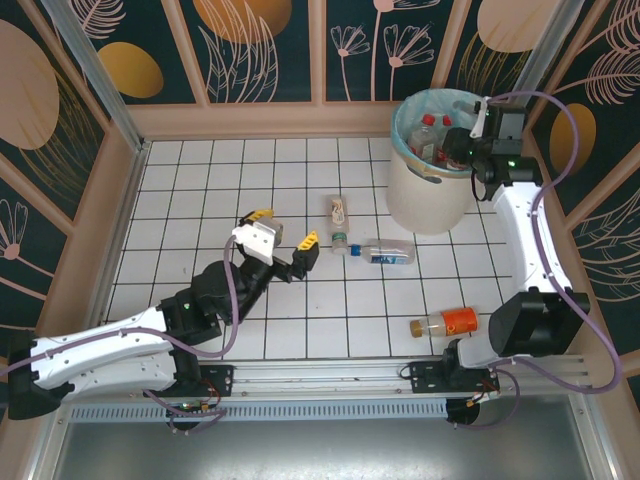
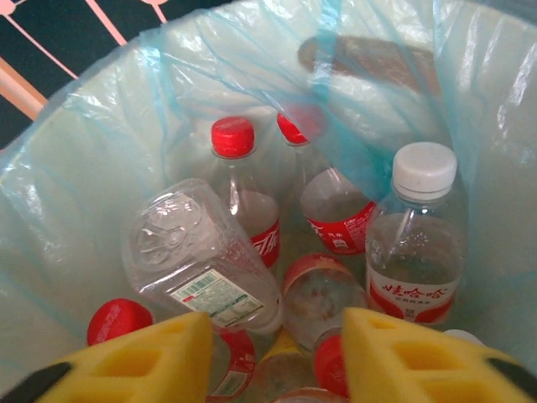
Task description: Put the plastic bottles in the bin
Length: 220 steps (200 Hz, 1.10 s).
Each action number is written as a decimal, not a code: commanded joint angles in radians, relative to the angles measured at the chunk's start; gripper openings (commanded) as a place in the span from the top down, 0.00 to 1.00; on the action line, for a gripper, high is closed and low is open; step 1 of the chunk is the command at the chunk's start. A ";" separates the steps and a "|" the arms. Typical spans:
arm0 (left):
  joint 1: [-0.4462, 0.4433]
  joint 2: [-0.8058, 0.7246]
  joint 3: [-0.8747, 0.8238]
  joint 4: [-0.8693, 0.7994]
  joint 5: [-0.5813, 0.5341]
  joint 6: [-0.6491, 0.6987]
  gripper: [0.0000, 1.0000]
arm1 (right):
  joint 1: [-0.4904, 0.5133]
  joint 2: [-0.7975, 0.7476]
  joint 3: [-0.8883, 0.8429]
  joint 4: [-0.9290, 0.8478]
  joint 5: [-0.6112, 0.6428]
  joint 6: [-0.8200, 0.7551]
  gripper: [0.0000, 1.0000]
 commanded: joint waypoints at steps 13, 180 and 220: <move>-0.001 0.105 0.065 -0.099 0.026 -0.009 0.07 | 0.013 -0.073 0.154 -0.041 -0.012 0.047 0.42; -0.054 0.976 0.455 -0.093 0.817 0.069 0.14 | 0.017 -0.662 -0.129 -0.192 0.068 -0.040 0.26; -0.055 1.080 0.500 -0.059 0.811 0.129 0.13 | 0.016 -0.662 -0.134 -0.157 0.053 -0.036 0.25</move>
